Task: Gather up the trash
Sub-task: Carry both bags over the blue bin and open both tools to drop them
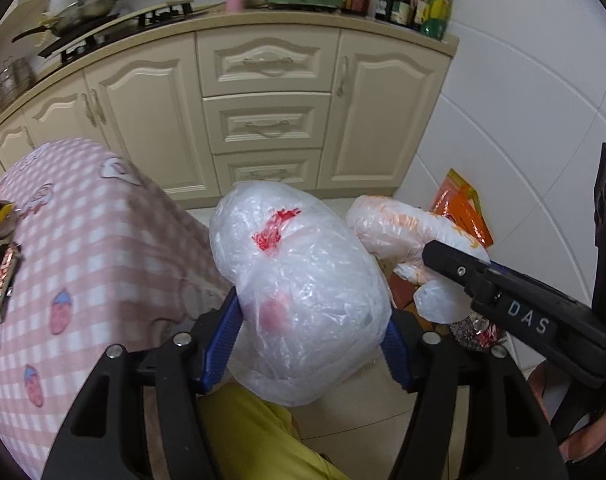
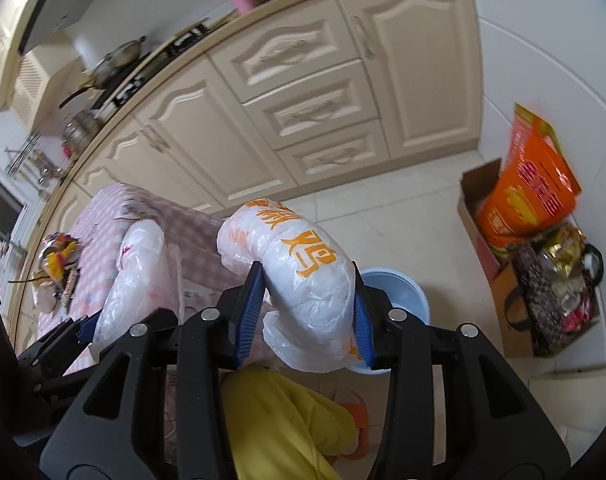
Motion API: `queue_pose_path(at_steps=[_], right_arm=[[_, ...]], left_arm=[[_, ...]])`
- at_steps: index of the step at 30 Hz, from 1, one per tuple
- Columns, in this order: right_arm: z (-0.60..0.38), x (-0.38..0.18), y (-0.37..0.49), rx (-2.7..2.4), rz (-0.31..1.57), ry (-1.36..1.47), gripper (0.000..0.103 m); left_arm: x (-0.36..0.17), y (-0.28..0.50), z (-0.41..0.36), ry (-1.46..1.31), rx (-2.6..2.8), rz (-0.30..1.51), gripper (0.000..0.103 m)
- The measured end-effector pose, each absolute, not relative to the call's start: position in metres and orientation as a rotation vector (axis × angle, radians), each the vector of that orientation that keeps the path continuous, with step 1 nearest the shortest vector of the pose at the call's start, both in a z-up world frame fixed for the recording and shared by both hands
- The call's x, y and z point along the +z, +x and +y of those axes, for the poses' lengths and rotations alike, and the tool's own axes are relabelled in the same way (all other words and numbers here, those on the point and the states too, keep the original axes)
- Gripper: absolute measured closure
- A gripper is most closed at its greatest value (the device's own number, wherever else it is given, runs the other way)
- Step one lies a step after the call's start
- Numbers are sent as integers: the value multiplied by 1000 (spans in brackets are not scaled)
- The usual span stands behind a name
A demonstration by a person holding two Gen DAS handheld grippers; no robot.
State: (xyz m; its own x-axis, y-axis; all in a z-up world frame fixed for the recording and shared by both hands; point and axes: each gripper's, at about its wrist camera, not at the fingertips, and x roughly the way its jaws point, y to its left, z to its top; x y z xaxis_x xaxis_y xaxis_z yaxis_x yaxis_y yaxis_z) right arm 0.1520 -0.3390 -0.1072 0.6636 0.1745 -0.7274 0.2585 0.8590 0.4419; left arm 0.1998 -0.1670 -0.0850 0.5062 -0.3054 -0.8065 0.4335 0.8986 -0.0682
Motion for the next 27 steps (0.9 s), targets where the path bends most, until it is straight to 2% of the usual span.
queue_pose_path(at_steps=[4,6,19,21,23,25,26,27], right_arm=[[-351,-115,145,-88,870,575,63],[-356,-118,142,-104,873,584,62],[-350,-126,154,-85,897,579,63],[-348,-122,155,-84,882,580,55],[-347,-119,155,-88,874,574,52],[-345,-116,154,-88,873,568,45],[-343,-115,152,-88,874,563,33],[-341,-113,151,-89,871,556,28]], left_arm=[[-92,204,-184,157,-470,963,36],[-95,206,-190,162,-483,968,27],[-98,218,-164,131,-399,997,27],[-95,217,-158,124,-392,996,27],[-92,216,-153,123,-381,988,27],[-90,215,-150,125,-371,982,27],[-90,215,-149,125,-370,984,27],[-89,214,-147,120,-372,986,27]])
